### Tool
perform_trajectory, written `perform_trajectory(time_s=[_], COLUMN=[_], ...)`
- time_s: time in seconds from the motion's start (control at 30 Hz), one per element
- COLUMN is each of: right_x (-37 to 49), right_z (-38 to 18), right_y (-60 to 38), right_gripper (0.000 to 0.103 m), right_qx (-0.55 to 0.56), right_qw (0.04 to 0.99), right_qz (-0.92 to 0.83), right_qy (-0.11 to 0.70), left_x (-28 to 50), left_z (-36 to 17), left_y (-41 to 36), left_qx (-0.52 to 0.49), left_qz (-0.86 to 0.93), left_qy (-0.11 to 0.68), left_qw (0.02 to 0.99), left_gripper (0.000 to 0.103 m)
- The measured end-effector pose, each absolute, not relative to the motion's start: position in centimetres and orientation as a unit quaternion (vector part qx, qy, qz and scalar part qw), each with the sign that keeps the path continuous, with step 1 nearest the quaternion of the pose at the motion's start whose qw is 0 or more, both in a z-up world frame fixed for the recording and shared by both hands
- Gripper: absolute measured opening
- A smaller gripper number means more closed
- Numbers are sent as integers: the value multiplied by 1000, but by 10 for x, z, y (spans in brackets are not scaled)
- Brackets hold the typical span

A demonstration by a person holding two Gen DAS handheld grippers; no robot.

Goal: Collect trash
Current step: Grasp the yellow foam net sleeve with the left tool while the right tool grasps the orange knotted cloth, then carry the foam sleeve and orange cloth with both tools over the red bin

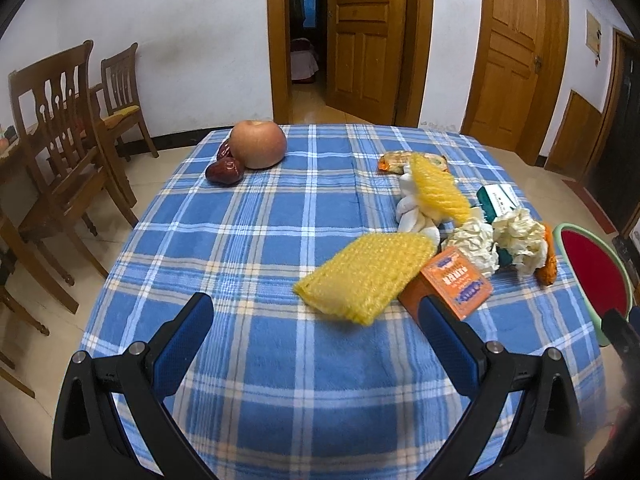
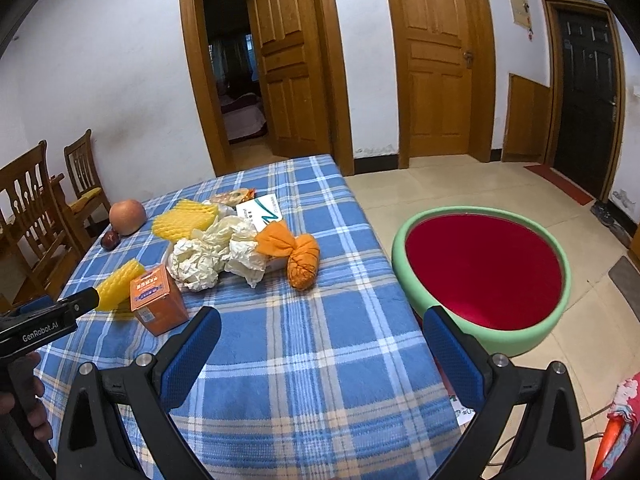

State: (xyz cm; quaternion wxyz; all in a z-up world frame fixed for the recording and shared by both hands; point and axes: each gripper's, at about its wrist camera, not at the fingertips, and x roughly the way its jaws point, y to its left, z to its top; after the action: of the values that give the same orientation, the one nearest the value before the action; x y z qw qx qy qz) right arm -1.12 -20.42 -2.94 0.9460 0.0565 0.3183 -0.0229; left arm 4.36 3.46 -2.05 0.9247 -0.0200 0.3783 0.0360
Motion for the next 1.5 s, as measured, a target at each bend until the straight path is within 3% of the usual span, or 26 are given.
perform_trajectory(time_s=[0.33, 0.5, 0.67, 1.03, 1.37, 1.5], right_x=[15, 25, 37, 70, 89, 83], right_z=[-39, -45, -51, -63, -70, -67], right_y=[-210, -212, -209, -195, -191, -190], right_gripper=[103, 103, 103, 72, 23, 20], right_qx=[59, 62, 66, 77, 87, 79], right_qw=[935, 929, 924, 913, 905, 909], right_qz=[-9, -6, -4, -10, -28, -29], right_qy=[351, 364, 377, 400, 415, 408], left_x=[70, 78, 76, 80, 87, 85], left_z=[-36, -40, -37, -27, -31, -32], left_y=[22, 25, 27, 55, 67, 67], left_qx=[-1, -23, -29, -77, -106, -112], left_qz=[-7, -45, -75, -125, -169, -171], left_qy=[404, 415, 404, 378, 376, 373], left_qw=[915, 909, 911, 914, 905, 905], left_gripper=[85, 40, 15, 11, 10, 10])
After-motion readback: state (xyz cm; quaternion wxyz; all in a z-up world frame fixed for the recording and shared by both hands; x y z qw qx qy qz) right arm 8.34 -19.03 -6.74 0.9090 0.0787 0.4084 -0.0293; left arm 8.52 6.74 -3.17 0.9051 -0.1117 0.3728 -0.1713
